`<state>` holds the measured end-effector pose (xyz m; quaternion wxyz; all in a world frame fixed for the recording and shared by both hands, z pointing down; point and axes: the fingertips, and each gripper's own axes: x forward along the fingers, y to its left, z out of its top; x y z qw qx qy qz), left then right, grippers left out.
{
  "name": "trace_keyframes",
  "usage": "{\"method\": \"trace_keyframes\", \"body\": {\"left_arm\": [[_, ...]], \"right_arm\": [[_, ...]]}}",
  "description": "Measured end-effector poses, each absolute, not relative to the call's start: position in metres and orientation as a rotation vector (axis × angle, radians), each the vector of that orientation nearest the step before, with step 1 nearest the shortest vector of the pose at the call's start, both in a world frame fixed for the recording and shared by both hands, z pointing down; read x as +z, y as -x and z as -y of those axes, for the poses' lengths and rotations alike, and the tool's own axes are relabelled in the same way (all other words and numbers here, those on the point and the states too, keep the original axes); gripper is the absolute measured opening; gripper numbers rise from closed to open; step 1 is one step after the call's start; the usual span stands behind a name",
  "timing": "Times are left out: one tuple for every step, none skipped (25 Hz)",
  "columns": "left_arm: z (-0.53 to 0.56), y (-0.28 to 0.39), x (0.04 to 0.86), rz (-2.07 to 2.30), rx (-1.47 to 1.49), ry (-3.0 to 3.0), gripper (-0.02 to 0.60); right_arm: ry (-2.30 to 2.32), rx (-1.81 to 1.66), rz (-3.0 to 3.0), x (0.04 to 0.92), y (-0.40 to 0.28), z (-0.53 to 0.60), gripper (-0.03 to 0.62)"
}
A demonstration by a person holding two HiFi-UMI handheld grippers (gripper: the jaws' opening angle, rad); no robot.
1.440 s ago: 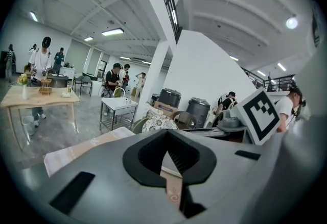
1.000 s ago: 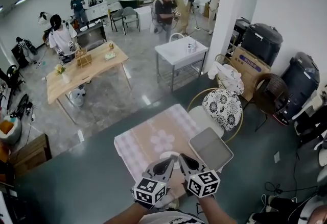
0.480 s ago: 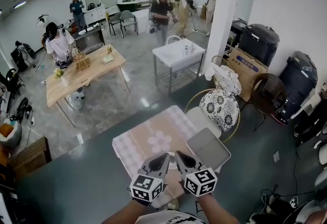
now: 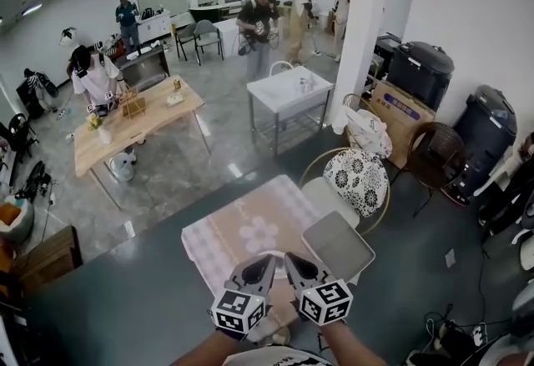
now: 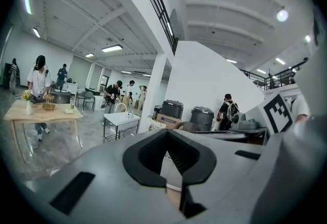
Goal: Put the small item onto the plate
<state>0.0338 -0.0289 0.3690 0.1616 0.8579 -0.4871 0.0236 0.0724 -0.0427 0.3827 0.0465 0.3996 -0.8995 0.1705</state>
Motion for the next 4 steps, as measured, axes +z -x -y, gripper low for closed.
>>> {"method": "trace_keyframes", "body": {"left_arm": [[0.0286,-0.0338,0.3697,1.392,0.068,-2.447,0.005],[0.0284,-0.0334,0.3703,1.393,0.069,-2.445,0.005],[0.0283,-0.0329,0.3707,1.395,0.068,-2.444,0.005],[0.0283,-0.0323,0.371,1.398,0.068,-2.443,0.005]], "right_arm": [[-1.217,0.52,2.746,0.3831,-0.0721,0.0423,0.014],[-1.214,0.52,2.747,0.3835,-0.0715,0.042,0.014],[-1.211,0.518,2.747,0.3839,-0.0707,0.0419,0.014],[-1.209,0.516,2.748,0.3843,-0.0699,0.0417,0.014]]}}
